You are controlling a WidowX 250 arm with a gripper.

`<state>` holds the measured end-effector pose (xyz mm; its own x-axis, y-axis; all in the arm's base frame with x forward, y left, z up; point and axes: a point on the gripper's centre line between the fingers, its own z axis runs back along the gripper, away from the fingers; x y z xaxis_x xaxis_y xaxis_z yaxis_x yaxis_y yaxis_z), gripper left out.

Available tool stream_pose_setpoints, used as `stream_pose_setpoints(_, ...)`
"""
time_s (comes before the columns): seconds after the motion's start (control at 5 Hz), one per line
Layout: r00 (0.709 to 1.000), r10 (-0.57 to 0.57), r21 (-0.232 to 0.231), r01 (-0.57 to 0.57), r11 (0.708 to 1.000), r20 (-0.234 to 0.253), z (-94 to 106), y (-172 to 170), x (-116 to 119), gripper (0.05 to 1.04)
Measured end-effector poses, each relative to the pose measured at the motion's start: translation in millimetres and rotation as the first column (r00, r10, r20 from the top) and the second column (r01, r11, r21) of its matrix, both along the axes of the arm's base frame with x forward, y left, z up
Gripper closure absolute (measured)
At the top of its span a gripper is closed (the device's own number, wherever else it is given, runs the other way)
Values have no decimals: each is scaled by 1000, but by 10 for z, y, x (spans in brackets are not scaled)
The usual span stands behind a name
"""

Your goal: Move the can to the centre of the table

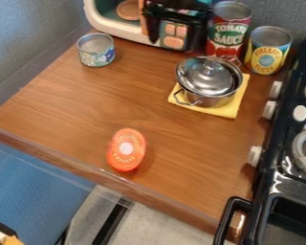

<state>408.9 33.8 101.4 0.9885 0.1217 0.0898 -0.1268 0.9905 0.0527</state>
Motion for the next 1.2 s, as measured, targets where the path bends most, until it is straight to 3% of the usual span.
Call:
stream_pose_setpoints(0.2,998,61,19,-61,998,34,64,325,151,83)
stream_pose_setpoints(0.6,973,228,62,-230,971,41,43,1280,8,83)
stream_pose_setpoints(1.0,938,339,67,-344,937,74,-101,1682,-77,83)
stream_pose_setpoints(1.2,919,369,77,-382,921,141,-111,1746,13,83)
